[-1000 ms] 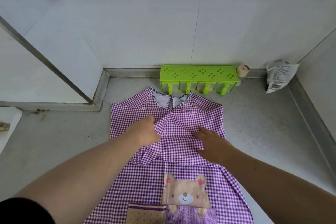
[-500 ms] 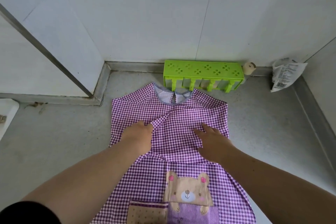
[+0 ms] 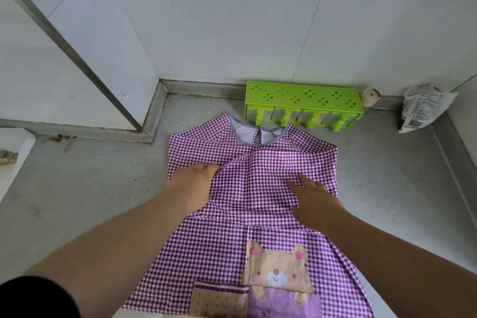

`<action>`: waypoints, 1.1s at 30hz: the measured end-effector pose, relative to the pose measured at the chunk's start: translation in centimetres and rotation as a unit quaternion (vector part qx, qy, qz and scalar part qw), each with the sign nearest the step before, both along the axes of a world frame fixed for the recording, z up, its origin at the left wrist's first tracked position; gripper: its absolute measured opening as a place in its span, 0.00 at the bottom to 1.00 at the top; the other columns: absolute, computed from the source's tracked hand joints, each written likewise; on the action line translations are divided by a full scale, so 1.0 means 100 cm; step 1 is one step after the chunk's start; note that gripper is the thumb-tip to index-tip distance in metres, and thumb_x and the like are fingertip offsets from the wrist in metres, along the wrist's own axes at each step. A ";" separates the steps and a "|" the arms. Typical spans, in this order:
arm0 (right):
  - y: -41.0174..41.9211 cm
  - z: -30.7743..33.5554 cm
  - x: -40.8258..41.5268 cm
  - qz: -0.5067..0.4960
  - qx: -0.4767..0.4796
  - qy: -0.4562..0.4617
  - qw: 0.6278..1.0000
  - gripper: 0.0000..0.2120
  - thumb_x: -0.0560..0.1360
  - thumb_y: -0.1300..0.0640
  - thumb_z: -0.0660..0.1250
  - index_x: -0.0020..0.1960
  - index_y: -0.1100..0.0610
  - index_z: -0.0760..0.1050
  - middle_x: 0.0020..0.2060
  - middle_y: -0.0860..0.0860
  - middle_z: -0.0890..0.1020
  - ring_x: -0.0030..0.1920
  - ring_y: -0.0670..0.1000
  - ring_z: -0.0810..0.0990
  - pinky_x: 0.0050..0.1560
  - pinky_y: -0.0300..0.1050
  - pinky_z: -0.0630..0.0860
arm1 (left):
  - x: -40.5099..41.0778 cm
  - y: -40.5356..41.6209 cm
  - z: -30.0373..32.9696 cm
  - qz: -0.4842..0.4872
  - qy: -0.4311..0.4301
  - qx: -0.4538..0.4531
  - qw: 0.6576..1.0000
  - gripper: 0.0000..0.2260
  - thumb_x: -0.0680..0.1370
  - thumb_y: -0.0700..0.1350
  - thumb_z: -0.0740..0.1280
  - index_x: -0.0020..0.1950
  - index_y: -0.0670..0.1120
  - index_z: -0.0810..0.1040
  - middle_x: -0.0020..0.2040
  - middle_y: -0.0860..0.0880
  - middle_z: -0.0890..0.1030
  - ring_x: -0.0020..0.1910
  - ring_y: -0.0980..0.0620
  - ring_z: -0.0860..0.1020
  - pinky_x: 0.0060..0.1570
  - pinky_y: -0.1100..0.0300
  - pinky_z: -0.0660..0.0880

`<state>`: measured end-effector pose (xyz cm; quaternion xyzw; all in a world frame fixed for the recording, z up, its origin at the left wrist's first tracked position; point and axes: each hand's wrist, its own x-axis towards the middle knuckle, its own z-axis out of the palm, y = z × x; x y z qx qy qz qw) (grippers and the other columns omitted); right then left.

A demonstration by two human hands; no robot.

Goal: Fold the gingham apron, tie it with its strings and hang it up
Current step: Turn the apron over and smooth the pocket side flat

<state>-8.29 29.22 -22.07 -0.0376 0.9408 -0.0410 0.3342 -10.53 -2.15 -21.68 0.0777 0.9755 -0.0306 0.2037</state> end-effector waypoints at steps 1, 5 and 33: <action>-0.002 0.000 0.000 0.002 0.001 0.001 1.000 0.38 0.79 0.43 0.64 0.82 0.39 0.48 0.83 0.46 0.44 0.82 0.58 0.50 0.76 0.64 0.63 | -0.003 -0.004 -0.001 0.027 0.011 -0.010 1.000 0.26 0.80 0.46 0.68 0.77 0.53 0.66 0.63 0.50 0.81 0.56 0.48 0.82 0.56 0.48 0.81; -0.005 0.003 0.002 0.003 0.013 0.004 1.000 0.37 0.80 0.44 0.63 0.82 0.40 0.47 0.83 0.46 0.44 0.82 0.58 0.50 0.75 0.64 0.63 | -0.025 -0.021 0.000 0.168 -0.039 0.023 0.985 0.17 0.84 0.46 0.62 0.73 0.48 0.71 0.65 0.45 0.80 0.58 0.44 0.81 0.59 0.48 0.79; -0.019 -0.022 0.009 0.050 0.022 0.069 0.996 0.43 0.77 0.29 0.57 0.81 0.38 0.34 0.83 0.49 0.37 0.83 0.58 0.39 0.79 0.66 0.53 | -0.022 -0.060 -0.038 -0.105 -0.120 -0.007 0.987 0.33 0.83 0.67 0.53 0.83 0.66 0.38 0.84 0.53 0.31 0.84 0.45 0.36 0.81 0.38 0.52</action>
